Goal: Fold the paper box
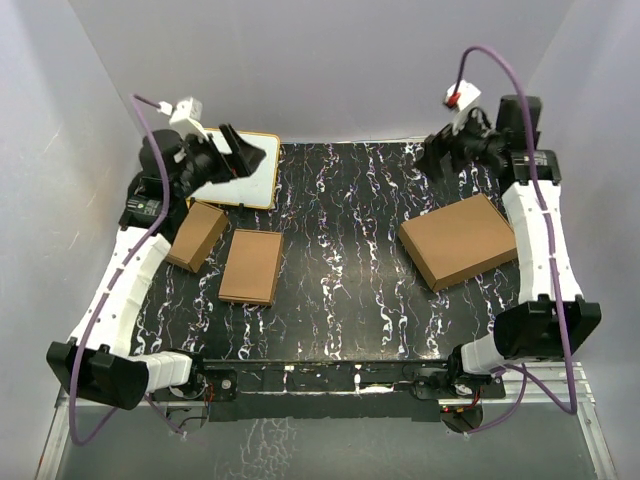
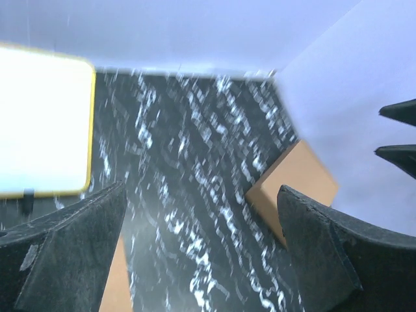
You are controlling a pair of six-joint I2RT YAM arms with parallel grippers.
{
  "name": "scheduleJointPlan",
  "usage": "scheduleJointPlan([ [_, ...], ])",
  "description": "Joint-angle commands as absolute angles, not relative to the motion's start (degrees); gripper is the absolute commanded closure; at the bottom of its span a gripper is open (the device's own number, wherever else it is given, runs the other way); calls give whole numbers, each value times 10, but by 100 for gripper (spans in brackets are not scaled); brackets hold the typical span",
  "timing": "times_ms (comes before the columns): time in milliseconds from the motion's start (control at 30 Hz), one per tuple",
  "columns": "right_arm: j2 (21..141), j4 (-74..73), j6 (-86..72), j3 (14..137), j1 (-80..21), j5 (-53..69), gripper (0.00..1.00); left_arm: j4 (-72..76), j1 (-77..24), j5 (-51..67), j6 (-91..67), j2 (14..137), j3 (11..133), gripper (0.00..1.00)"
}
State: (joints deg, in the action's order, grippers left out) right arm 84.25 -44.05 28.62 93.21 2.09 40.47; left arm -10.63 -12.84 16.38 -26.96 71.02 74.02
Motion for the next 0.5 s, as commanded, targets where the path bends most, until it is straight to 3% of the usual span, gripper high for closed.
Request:
scheduleJointPlan([
  [0,814,-377,151,1029,33,322,2,-116,-128,174,-268,691,848,3],
  [200,800,-387,116,1135,39,309,0,-165,-127,157,-255,695,968,3],
  [467,805,-414,106,1225,53,350,0,-174,-127,159,-254,691,1027,3],
])
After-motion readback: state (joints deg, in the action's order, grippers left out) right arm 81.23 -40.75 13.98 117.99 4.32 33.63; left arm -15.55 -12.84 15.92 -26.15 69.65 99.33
